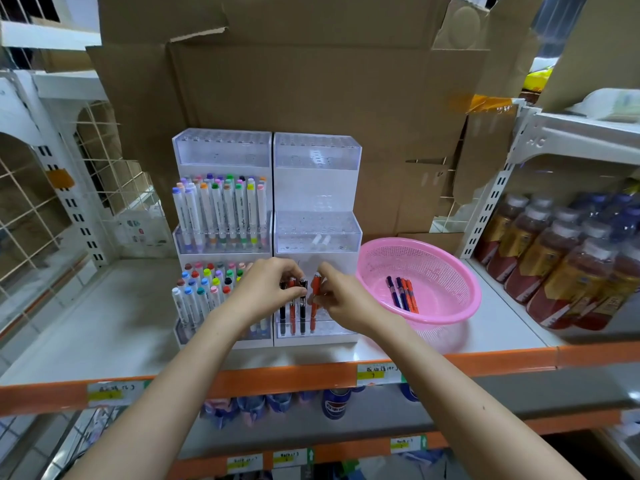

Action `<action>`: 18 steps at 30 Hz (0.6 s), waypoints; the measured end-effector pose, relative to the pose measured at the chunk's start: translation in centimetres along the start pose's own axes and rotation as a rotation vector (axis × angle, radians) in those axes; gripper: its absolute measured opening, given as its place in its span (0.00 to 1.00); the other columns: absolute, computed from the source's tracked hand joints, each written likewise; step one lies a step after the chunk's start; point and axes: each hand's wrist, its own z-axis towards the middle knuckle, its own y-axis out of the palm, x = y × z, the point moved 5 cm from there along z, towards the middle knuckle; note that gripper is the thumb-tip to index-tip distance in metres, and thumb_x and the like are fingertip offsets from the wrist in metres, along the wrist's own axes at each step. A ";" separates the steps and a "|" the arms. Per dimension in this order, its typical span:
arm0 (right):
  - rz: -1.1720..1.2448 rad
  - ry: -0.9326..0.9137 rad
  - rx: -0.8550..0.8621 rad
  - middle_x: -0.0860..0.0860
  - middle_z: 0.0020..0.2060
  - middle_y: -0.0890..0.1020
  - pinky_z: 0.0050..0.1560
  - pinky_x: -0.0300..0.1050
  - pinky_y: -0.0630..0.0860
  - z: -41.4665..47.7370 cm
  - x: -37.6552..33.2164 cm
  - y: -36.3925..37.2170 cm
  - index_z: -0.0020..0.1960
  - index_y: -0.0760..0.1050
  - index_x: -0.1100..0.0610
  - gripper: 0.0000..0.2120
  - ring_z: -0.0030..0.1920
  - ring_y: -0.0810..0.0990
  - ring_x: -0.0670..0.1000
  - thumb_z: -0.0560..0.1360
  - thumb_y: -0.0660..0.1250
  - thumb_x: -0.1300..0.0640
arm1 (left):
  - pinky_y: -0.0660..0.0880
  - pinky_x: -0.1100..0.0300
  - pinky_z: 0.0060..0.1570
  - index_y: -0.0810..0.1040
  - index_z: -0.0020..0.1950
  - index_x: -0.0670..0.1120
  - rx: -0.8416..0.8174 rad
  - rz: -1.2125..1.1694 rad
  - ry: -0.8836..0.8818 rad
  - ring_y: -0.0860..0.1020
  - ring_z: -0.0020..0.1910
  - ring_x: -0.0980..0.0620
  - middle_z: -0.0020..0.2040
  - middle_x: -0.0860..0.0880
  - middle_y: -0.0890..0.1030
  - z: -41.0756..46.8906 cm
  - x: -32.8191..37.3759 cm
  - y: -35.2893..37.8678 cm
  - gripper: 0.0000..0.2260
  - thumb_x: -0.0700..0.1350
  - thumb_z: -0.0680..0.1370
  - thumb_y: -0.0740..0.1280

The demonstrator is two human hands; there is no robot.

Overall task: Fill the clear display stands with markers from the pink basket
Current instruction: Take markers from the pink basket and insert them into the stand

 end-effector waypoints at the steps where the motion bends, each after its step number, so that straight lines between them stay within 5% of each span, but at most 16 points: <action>1: -0.009 0.001 -0.003 0.59 0.47 0.82 0.48 0.58 0.78 0.1 0.0 0.0 0.47 0.61 0.55 0.12 0.48 0.82 0.55 0.76 0.62 0.69 | 0.76 0.54 0.54 0.79 0.46 0.54 -0.002 0.002 0.001 0.78 0.46 0.57 0.43 0.57 0.80 0.0 0.1 0.0 0.06 0.49 0.71 0.74; 18: -0.120 -0.025 -0.063 0.58 0.44 0.81 0.46 0.58 0.78 0.0 -0.1 0.2 0.50 0.64 0.61 0.08 0.48 0.82 0.56 0.76 0.61 0.69 | 0.75 0.57 0.53 0.80 0.47 0.52 -0.001 -0.004 -0.008 0.77 0.48 0.57 0.46 0.55 0.81 -0.3 0.2 -0.1 0.06 0.48 0.72 0.73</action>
